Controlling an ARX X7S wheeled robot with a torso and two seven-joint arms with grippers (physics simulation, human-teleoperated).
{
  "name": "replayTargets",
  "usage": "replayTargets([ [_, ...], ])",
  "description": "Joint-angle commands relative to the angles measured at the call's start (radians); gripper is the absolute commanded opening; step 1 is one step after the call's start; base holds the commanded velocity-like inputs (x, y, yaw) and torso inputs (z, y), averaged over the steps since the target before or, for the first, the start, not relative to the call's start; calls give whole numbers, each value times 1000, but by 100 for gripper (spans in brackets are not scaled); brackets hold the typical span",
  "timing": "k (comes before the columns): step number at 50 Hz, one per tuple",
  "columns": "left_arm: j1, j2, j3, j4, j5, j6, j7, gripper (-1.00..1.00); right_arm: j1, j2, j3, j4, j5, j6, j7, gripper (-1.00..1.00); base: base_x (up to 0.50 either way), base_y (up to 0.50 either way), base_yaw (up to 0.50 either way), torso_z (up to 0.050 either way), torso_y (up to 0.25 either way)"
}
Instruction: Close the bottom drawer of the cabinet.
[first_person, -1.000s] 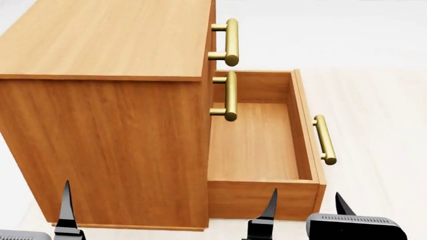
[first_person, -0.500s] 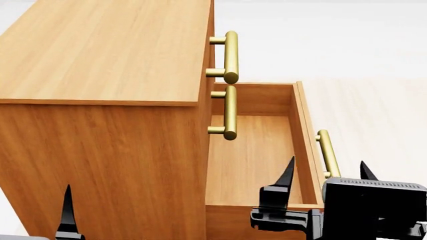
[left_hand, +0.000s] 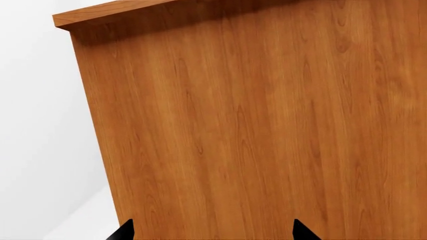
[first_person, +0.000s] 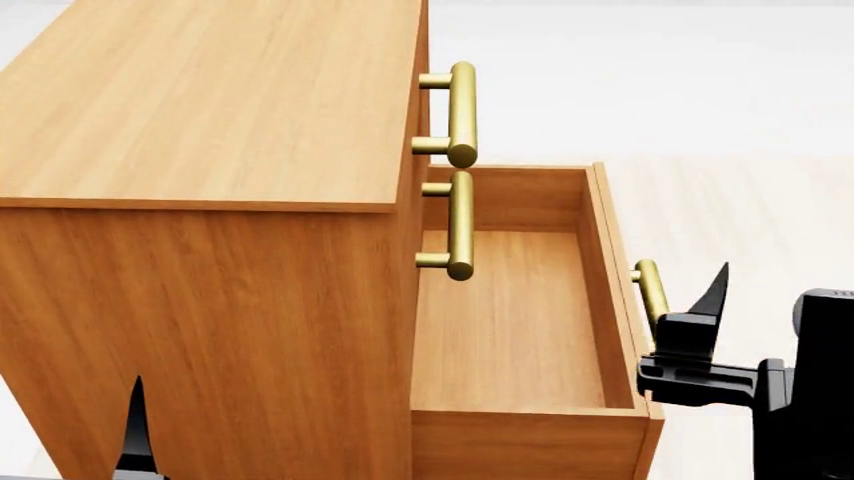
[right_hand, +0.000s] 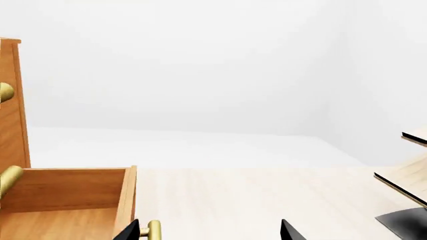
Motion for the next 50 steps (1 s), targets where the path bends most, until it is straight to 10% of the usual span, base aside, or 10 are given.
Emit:
replayTargets([
  [1,-4,-5,2,-9,-5,5,-4,100,-70,21,58,254,-44,-245,-41,100,0,0,0,0,0],
  [50,10,-23,12,-10,-15,19,-29,100,8,-104,-37,1211,-55,-966,-304,100,0,0,0,0,0],
])
